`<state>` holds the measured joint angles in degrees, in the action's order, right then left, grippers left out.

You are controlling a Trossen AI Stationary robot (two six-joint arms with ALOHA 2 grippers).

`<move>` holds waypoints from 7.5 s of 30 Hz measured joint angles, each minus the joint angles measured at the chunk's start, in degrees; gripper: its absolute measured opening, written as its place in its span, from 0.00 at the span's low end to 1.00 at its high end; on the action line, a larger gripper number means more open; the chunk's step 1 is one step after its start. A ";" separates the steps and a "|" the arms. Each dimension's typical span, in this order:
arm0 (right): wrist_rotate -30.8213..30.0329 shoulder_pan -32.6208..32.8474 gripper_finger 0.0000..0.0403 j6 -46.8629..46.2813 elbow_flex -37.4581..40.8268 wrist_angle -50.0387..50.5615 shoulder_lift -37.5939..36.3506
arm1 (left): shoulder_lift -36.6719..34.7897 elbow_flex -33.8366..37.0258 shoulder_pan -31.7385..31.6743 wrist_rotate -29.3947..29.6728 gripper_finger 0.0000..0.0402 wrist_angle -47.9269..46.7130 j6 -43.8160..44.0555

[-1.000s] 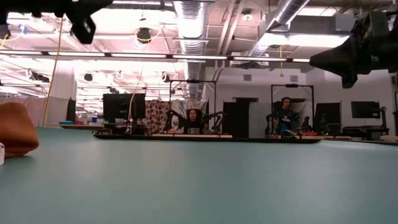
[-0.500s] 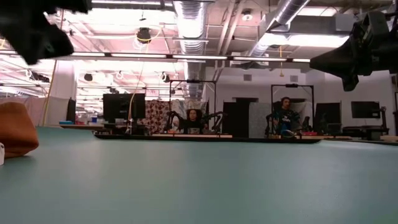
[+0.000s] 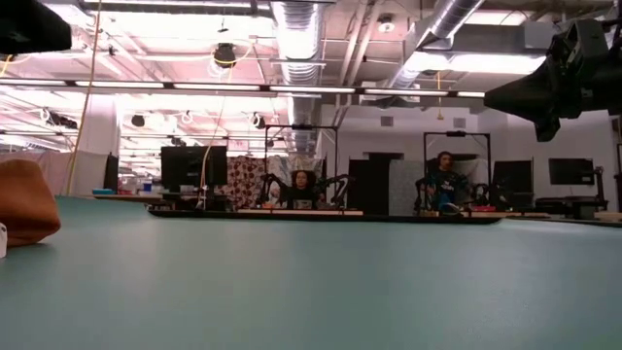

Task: Roll towel
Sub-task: Roll the orange microfiber towel

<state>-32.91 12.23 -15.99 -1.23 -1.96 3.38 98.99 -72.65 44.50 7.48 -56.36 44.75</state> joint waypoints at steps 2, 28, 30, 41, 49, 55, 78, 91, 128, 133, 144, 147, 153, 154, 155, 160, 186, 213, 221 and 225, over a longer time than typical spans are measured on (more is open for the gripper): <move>0.00 0.02 0.18 0.02 0.00 0.02 0.00 | 3.03 -1.90 0.19 -0.13 0.22 -1.58 -0.05; 0.07 0.01 0.18 0.75 0.01 0.09 0.00 | 9.87 -14.60 -0.64 3.12 0.22 -9.53 -6.62; 0.07 0.02 0.18 1.24 0.02 0.09 0.00 | 9.82 -16.45 -0.64 5.68 0.22 -9.70 -8.69; 0.09 0.02 0.18 1.46 0.02 0.09 0.07 | 13.40 -16.38 -0.66 3.59 0.22 -9.16 -9.14; 0.09 0.02 0.18 1.49 0.02 0.10 0.07 | 18.43 -16.74 -0.66 -2.32 0.22 -9.36 -3.03; 0.11 0.02 0.18 1.50 0.02 0.09 0.07 | 19.11 -16.82 -0.66 -1.21 0.22 -13.56 2.27; 0.13 0.02 0.18 1.51 0.04 0.11 0.07 | 19.20 -16.84 -0.73 1.99 0.10 -20.76 4.57; 0.13 0.02 0.18 1.49 0.16 -1.63 0.04 | 17.96 -19.88 -3.73 7.38 0.00 -22.69 4.84; 19.74 0.28 0.18 6.38 0.07 -10.10 2.40 | 10.52 -62.01 -34.51 -47.05 0.00 -1.18 -45.61; 20.21 1.37 0.18 6.40 0.07 -11.39 6.46 | 10.89 -61.94 -25.68 -29.75 0.00 -19.47 -35.20; 21.00 7.04 0.18 9.03 -0.16 -34.29 36.07 | 10.89 -54.75 -14.06 0.32 0.00 -28.43 -24.81; 21.00 8.95 0.18 13.77 -3.57 -40.49 48.66 | 10.93 -54.50 -13.00 2.04 0.00 -31.11 -24.27; 21.02 9.75 0.18 26.07 -20.19 -40.86 72.34 | 10.83 -54.50 -10.92 3.76 0.00 -29.70 -19.42; 21.05 9.75 0.18 29.00 -23.77 -41.13 75.25 | 10.80 -54.52 -10.41 3.70 0.00 -28.93 -18.81; 21.52 9.73 0.18 31.68 -27.33 -40.59 77.51 | 10.79 -54.52 -9.94 3.56 0.00 -28.39 -18.22; 33.61 6.69 0.20 38.78 -44.36 -18.35 83.37 | 10.79 -54.52 -7.61 3.75 0.00 -27.98 -15.50; 57.90 -5.93 0.60 60.07 -93.68 41.13 109.55 | 10.79 -54.52 -3.94 7.29 0.00 -29.07 -15.06; 65.84 -8.57 0.51 59.12 -93.61 37.05 113.20 | 10.79 -54.52 -3.96 8.92 0.00 -30.33 -15.10; 66.13 -9.07 0.50 58.48 -93.68 42.20 114.01 | 10.79 -54.52 -3.96 9.33 0.00 -30.75 -15.08; 66.14 -9.44 0.48 58.42 -93.68 44.37 114.01 | 10.79 -54.52 -3.96 9.42 0.00 -30.75 -15.10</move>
<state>33.23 2.79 42.43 -94.91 42.41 117.38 109.78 -127.17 40.53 16.91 -87.11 29.65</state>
